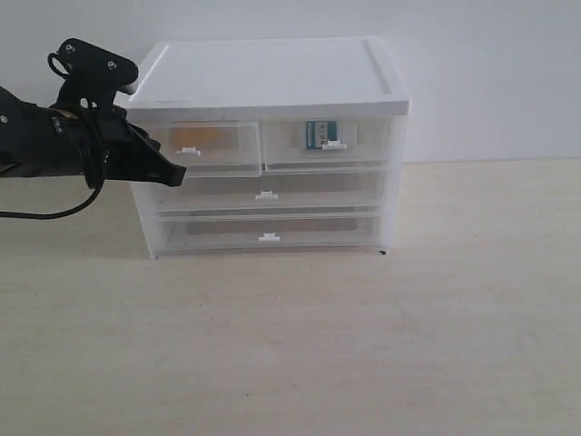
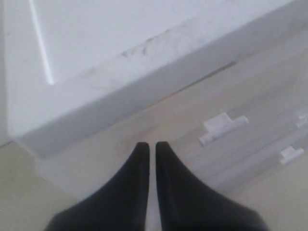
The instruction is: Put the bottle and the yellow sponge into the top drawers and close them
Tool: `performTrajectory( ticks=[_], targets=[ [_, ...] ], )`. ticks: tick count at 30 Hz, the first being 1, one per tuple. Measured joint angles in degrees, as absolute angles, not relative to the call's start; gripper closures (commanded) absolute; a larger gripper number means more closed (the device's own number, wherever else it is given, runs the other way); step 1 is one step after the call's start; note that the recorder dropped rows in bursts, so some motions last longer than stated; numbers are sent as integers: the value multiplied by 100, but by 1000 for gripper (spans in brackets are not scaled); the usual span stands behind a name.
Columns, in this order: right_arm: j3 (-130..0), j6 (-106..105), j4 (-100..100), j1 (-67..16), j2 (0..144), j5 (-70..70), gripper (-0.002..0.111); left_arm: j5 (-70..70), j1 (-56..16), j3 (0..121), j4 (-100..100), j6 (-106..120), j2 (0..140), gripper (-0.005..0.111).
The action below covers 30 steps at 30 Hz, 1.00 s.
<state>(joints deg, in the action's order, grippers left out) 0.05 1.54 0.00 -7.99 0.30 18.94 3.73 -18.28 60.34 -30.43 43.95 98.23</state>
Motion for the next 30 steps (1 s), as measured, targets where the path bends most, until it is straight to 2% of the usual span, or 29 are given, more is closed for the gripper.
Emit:
performTrajectory(
  ticks=[7,16,21,30],
  targets=[
    [5,154,0,-799,30,1894,108,806,-1839,6034,-3043,4395,9917,103],
    [5,154,0,-799,30,1894,108,675,-1849,6034,-3057,4395,9917,103],
    [5,154,0,-799,30,1894,108,-256,-1849,6034,-2953,4505,9769,103],
    [5,154,0,-799,30,1894,108,-2376,-1838,6035,-2377,4616,8669,103]
  ],
)
